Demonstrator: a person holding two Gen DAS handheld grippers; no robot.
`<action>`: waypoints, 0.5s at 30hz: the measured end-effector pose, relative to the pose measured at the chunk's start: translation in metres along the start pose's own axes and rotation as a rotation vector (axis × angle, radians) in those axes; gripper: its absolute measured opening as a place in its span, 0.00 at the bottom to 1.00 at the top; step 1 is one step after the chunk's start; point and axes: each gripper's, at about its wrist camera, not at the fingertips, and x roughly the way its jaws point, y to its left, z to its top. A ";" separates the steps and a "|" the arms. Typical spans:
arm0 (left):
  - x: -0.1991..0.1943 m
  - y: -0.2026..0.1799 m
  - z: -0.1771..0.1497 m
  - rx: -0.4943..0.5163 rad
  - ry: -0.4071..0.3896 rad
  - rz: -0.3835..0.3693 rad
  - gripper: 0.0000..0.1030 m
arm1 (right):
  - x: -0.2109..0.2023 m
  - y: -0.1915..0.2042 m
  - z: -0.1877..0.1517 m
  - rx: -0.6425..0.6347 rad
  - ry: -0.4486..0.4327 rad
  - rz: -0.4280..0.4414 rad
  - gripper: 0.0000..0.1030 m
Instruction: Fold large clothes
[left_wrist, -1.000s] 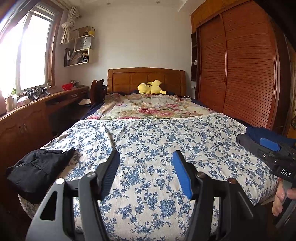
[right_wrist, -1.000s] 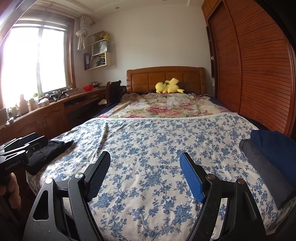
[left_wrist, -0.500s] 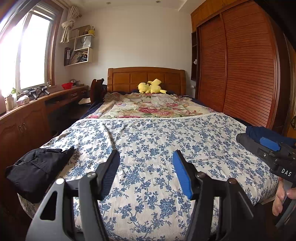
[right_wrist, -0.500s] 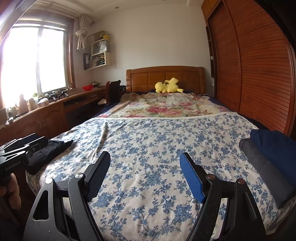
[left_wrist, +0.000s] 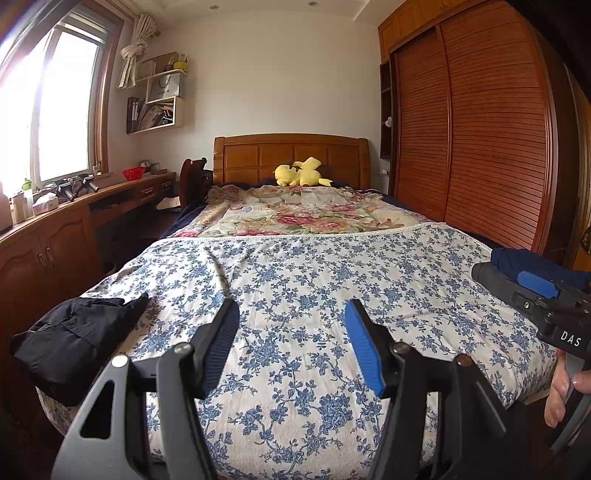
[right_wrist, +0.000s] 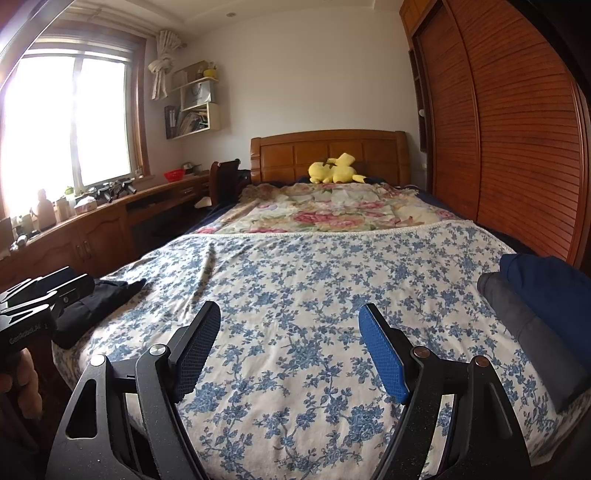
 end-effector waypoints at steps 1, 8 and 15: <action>0.000 0.000 0.000 0.000 0.001 0.000 0.57 | 0.000 0.000 0.000 0.000 0.001 0.000 0.77; 0.000 0.000 -0.001 0.000 0.001 -0.003 0.57 | 0.001 0.000 0.000 0.001 0.001 0.000 0.77; 0.001 0.000 -0.001 0.002 0.000 -0.002 0.57 | 0.001 0.000 0.000 0.003 0.001 0.000 0.77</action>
